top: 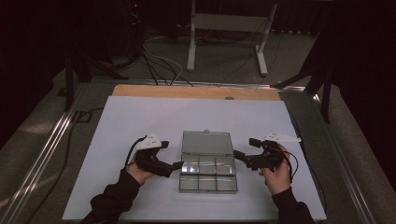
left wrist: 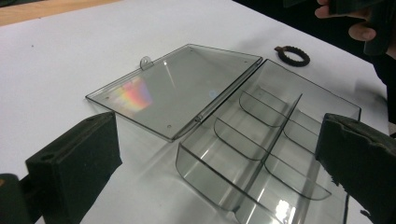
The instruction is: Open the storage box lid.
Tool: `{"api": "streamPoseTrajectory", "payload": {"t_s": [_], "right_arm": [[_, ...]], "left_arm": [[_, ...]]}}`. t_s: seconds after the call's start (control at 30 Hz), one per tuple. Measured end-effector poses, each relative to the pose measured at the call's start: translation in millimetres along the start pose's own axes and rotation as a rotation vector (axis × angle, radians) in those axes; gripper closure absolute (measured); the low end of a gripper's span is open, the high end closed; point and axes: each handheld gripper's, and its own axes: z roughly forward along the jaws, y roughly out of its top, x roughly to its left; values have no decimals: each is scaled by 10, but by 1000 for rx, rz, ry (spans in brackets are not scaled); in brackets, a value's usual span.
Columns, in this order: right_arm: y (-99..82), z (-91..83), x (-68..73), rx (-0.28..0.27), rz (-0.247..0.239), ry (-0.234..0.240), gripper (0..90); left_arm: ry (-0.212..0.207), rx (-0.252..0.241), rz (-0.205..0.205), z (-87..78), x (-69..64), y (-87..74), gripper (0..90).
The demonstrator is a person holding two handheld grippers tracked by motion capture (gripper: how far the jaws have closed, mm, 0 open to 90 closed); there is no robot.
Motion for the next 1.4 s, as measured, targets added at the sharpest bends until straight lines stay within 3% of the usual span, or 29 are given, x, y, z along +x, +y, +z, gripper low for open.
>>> {"api": "streamPoseTrajectory", "payload": {"t_s": [0.23, 0.6, 0.77, 0.9, 1.13, 1.4], "right_arm": [[-51, -102, -68, 0, 18, -24, 16], [-181, -289, -197, 12, 24, -82, 16], [-234, -380, -241, 3, 39, -94, 16], [-277, -439, -265, 0, 44, -106, 16], [-359, -511, -312, 13, 45, -138, 16], [-462, -613, -395, 24, 79, -165, 17]], "left_arm": [[-26, -5, -37, -77, 19, -90, 7], [4, -14, -40, -193, 51, -274, 8], [18, 13, -33, -200, 60, -348, 8], [21, 26, -14, -204, 45, -392, 8], [10, 8, -23, -252, 52, -441, 12], [14, 4, -26, -305, 52, -494, 12]]}}
